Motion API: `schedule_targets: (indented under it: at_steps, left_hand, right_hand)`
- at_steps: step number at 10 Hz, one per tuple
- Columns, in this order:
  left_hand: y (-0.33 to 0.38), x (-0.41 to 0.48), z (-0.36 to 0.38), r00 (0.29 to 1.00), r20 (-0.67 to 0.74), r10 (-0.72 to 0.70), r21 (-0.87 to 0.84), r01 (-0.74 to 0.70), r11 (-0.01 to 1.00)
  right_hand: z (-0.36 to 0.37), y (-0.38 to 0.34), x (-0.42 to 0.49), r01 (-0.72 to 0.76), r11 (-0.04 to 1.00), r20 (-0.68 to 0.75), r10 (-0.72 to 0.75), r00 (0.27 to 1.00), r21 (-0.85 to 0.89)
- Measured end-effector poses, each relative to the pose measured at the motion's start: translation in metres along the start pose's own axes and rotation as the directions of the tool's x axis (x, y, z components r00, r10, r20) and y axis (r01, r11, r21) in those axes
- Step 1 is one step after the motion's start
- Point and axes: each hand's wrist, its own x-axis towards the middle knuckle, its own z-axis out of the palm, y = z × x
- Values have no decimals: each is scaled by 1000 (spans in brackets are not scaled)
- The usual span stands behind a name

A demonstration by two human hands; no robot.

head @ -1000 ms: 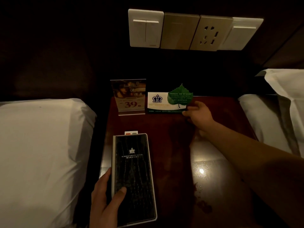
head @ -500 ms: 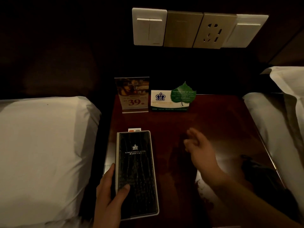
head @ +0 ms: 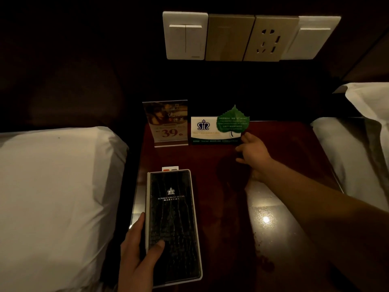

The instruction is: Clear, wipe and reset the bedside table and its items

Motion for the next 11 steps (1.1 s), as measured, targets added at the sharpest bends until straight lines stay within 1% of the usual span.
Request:
schedule_targets:
  at_steps: [1, 3, 4, 5, 6, 7, 8, 9, 10, 11]
  left_hand:
    - [2, 0, 1, 1000, -3, -3, -4, 3, 1000]
    - [2, -2, 1, 1000, -3, -28, -16, 28, 999]
    - [6, -2, 2, 1000, 1, -24, -15, 24, 1000]
    - [7, -3, 2, 998, -2, -58, -29, 58, 998]
    - [9, -4, 2, 997, 13, -72, -32, 72, 997]
    - [11, -3, 3, 996, 30, -83, -41, 84, 996]
    - [17, 1, 0, 993, 60, -105, -47, 108, 993]
    - [20, 3, -3, 988, 64, -137, -61, 141, 988]
    - [24, 3, -3, 985, 50, -163, -101, 167, 981]
    - [25, -4, -7, 974, 9, -224, -170, 223, 960]
  right_hand:
    - [2, -4, 0, 19, 998, 41, -16, 999, -66]
    - [3, 1, 7, 32, 996, 26, -30, 999, -78]
    - [1, 3, 8, 26, 998, -14, -27, 1000, -53]
    - [-1, 6, 4, -7, 1000, -38, 7, 999, 6]
    - [-1, 11, -8, -9, 997, -94, 16, 995, 73]
    - [11, 23, -42, 21, 996, -112, -12, 994, 81]
    - [31, 49, -101, 65, 996, -63, -61, 996, 66]
    - [48, 76, -159, 38, 997, 48, -41, 998, 67]
    - [58, 95, -190, 58, 990, 204, -32, 978, -126]
    - [56, 105, -203, 118, 971, 230, -69, 971, -207]
